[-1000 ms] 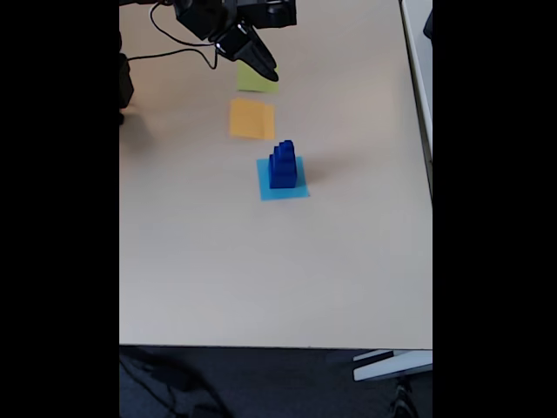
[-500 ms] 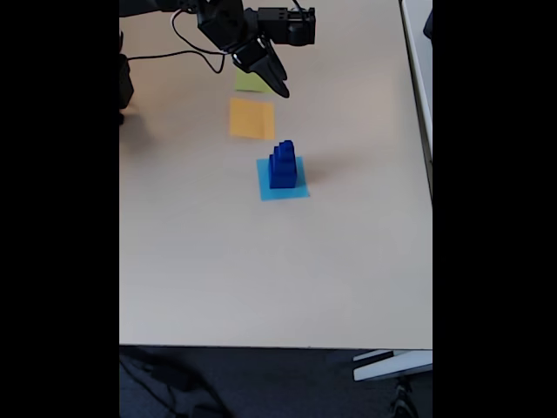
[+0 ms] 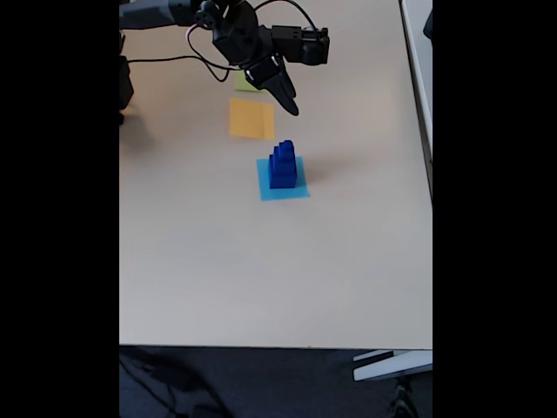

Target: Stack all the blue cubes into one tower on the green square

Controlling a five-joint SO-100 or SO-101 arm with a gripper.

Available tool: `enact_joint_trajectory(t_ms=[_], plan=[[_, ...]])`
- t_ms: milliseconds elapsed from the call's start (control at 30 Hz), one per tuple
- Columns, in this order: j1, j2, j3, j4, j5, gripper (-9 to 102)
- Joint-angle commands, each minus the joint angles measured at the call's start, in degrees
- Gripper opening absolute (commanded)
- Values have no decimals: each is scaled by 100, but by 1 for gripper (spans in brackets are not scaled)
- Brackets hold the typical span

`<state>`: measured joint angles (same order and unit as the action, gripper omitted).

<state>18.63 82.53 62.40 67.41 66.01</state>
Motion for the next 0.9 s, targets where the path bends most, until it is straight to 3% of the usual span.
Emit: enact_joint_trajectory(t_ms=[0, 867], plan=[[79, -53, -369, 26, -44, 20], [387, -747, -712, 123, -457, 20]])
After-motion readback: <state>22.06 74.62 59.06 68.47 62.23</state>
